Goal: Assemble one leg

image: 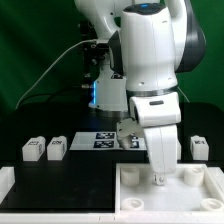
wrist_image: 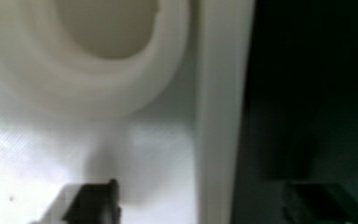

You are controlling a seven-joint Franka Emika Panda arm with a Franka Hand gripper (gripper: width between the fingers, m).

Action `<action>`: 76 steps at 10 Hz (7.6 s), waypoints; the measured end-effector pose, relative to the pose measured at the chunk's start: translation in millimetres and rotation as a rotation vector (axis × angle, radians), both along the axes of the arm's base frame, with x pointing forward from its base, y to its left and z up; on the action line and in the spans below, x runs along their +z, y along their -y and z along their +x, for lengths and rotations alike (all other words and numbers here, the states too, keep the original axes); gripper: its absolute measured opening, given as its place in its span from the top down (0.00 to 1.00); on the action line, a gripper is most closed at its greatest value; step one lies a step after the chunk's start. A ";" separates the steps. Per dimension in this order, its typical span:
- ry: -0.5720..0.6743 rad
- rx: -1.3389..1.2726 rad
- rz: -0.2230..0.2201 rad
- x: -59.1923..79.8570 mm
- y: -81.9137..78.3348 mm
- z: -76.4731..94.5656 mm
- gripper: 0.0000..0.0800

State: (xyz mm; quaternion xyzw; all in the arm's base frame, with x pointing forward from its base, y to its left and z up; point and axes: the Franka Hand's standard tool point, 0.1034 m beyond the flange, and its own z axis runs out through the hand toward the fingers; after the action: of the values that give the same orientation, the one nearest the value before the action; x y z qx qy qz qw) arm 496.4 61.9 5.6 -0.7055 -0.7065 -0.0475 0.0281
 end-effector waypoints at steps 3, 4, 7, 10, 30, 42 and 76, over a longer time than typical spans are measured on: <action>0.000 -0.001 0.000 0.0 0.6 0.0 0.19; 0.000 -0.001 0.000 -0.1 0.7 0.0 0.19; 0.000 -0.002 0.000 -0.1 1.1 0.0 0.19; 0.024 -0.156 -0.006 29.7 -4.4 4.4 0.19; -0.471 -1.518 -0.288 32.5 -92.1 -64.2 0.19; -0.802 -1.438 -0.685 18.5 -111.8 -90.3 0.19; 0.158 -1.454 0.397 158.9 -49.5 89.0 0.63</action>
Offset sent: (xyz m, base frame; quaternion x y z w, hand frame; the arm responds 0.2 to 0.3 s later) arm 0.0000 0.0000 0.0000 0.0000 0.0000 0.0000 1.0000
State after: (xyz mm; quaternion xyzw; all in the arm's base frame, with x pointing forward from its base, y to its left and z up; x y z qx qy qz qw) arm 585.4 111.4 164.5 -0.9699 -0.0413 -0.2308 0.0653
